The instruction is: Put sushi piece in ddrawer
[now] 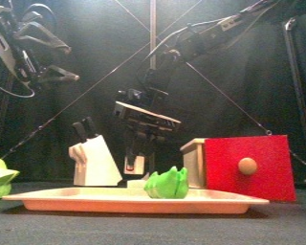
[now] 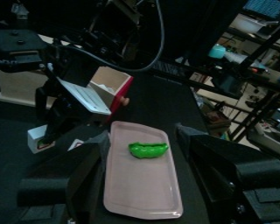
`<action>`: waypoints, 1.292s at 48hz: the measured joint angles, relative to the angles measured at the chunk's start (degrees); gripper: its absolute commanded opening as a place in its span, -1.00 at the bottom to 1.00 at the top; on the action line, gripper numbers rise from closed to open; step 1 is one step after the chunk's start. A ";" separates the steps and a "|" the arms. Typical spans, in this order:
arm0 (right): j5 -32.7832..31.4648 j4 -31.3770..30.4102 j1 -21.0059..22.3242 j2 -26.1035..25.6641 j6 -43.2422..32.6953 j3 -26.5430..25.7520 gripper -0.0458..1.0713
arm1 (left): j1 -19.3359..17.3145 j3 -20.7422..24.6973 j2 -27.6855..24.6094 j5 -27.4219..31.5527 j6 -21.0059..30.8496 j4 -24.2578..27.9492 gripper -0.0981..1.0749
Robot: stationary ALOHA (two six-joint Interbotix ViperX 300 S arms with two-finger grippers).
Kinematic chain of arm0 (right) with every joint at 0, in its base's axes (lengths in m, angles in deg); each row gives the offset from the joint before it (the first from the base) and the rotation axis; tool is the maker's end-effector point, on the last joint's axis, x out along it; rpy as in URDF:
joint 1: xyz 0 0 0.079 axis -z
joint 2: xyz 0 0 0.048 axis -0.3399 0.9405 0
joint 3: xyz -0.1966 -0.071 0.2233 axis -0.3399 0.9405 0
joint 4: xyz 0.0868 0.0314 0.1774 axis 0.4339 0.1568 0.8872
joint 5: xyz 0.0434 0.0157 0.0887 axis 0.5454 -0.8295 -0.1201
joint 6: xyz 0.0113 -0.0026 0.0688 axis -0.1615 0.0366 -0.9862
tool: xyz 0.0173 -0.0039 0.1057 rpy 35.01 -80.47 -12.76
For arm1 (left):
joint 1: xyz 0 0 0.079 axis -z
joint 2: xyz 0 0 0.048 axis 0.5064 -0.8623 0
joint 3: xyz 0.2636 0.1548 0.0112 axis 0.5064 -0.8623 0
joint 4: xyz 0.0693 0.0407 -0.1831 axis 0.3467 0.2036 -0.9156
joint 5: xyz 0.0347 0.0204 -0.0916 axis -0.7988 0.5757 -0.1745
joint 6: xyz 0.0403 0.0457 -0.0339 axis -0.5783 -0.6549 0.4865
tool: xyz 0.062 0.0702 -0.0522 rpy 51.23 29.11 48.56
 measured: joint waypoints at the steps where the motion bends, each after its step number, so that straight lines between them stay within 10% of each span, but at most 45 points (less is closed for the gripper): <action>1: -0.09 0.09 0.00 0.00 0.00 0.00 0.18 | -0.09 0.00 0.00 0.00 0.09 0.00 0.78; 31: -2.29 -1.76 -8.00 -14.06 -6.94 8.61 0.18 | -0.09 -0.26 0.09 0.09 0.09 0.00 0.78; 62: -2.29 -19.86 -20.21 -37.53 -45.26 36.04 0.18 | -0.26 -0.26 0.00 0.00 0.09 -0.26 0.78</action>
